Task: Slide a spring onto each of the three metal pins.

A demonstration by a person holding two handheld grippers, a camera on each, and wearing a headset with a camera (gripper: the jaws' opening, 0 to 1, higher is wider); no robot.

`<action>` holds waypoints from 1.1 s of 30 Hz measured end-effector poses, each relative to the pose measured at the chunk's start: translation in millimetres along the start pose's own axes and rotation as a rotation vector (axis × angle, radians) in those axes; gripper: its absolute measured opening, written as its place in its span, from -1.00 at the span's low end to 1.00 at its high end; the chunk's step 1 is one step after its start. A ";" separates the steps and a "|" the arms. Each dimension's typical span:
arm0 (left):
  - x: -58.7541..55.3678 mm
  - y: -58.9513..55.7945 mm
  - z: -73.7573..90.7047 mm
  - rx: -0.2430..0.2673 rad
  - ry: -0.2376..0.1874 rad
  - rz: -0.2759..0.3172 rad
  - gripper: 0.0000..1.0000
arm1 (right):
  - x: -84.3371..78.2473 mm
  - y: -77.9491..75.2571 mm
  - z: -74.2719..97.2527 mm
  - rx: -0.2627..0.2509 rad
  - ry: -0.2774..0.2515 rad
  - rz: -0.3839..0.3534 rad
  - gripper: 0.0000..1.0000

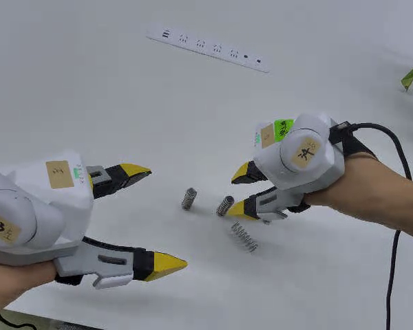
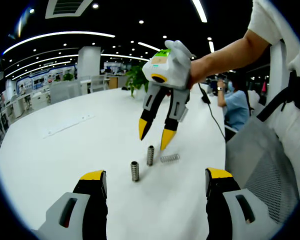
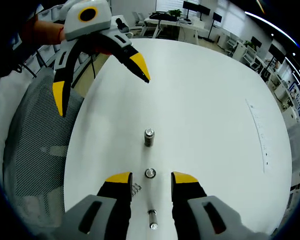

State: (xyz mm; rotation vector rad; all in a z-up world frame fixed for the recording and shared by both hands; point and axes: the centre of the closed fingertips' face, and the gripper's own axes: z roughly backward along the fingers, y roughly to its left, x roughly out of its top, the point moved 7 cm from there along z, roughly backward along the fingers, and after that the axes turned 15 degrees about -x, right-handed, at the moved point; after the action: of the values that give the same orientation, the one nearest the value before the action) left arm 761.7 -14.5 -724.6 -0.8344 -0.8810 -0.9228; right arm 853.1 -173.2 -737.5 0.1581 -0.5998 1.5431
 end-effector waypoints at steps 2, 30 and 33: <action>0.2 0.0 0.8 0.002 0.007 -0.002 0.64 | 0.6 -0.6 5.9 -0.010 -0.010 -0.010 -0.35; 16.7 -2.0 4.6 0.007 0.112 -0.069 0.58 | -51.0 9.3 72.8 -0.155 -0.152 -0.299 0.06; 19.2 -1.7 3.7 0.005 0.127 -0.075 0.56 | -58.4 14.1 77.8 -0.162 -0.175 -0.334 0.13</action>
State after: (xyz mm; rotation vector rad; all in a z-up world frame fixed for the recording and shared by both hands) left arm 765.5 -17.6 -705.7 -0.7344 -0.8086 -1.0280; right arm 823.9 -260.1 -701.9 0.2575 -0.7916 1.1604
